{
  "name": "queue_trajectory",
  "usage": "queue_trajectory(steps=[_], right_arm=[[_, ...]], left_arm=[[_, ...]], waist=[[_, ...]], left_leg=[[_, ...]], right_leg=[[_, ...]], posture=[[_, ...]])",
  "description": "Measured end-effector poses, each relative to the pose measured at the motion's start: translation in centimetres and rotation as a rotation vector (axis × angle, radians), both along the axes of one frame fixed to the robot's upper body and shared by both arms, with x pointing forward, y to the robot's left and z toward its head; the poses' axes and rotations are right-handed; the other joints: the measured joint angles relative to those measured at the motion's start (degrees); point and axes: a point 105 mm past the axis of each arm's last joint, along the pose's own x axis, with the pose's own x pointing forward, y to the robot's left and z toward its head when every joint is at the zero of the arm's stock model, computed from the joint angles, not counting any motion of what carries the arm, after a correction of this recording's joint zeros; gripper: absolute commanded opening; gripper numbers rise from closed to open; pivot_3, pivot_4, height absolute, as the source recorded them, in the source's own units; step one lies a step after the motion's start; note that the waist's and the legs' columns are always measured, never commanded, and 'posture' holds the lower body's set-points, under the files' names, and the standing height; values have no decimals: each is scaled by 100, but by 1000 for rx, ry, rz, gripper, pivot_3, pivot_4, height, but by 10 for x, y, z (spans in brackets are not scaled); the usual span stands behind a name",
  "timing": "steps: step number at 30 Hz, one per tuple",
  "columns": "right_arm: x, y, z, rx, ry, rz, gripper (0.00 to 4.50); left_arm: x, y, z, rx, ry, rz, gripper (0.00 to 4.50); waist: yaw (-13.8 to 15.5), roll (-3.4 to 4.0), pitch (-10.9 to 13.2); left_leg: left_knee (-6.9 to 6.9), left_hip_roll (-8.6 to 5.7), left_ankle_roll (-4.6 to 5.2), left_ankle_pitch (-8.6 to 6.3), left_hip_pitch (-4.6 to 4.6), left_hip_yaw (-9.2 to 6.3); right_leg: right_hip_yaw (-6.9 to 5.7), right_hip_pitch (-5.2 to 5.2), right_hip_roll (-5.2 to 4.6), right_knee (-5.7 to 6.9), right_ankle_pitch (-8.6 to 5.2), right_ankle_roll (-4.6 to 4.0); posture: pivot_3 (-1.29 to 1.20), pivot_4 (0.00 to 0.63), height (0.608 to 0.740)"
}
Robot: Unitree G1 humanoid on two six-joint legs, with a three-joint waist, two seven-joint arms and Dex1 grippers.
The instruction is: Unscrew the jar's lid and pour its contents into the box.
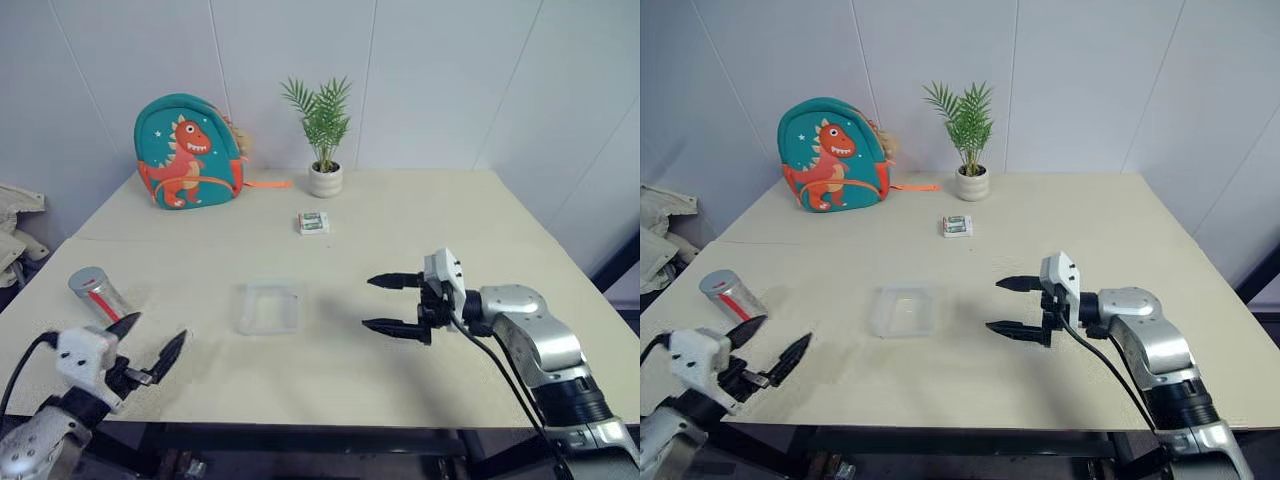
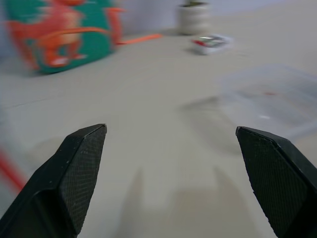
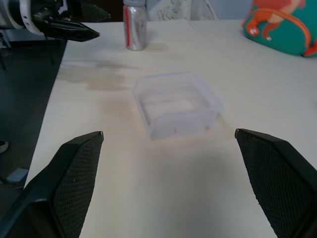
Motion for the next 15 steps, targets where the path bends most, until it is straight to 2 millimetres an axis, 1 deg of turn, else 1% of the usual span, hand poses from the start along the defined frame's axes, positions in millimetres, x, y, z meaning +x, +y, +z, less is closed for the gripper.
queue_trajectory(steps=[4,6,7,9,13,15], right_arm=[[-2,15,5,21,-10,57,4500],[-3,20,7,26,-15,76,4500],[-3,23,10,30,-20,84,4500],[-4,30,17,36,-35,107,4500],[-9,36,22,35,-47,129,4500],[-10,37,23,36,-45,127,4500]], left_arm=[[-9,21,-6,-120,-64,280,4465],[-7,29,-4,-136,-89,359,4465],[-4,32,-2,-137,-103,387,4465],[9,37,-2,-141,-121,435,4465],[30,40,-8,-134,-100,479,4465],[37,44,-9,-125,-102,516,4465]], waist=[[51,-2,-2],[84,-3,-2],[102,-2,-2],[127,-2,-2],[133,-6,-4],[134,-6,-4]], left_leg=[[9,0,1,2,0,-3],[14,0,1,4,0,-3],[16,0,2,6,0,-2],[23,0,3,10,0,-1],[31,-3,4,10,-5,0],[29,-2,5,9,-5,0]], right_leg=[[-2,3,3,1,4,-5],[-2,3,7,1,7,-13],[-1,3,6,0,8,-16],[-1,6,7,0,8,-27],[0,10,6,-6,13,-24],[-1,8,6,-6,23,-6]], posture=[[0,150,740],[0,150,740],[0,150,740],[0,150,740],[0,150,740],[0,150,740]])
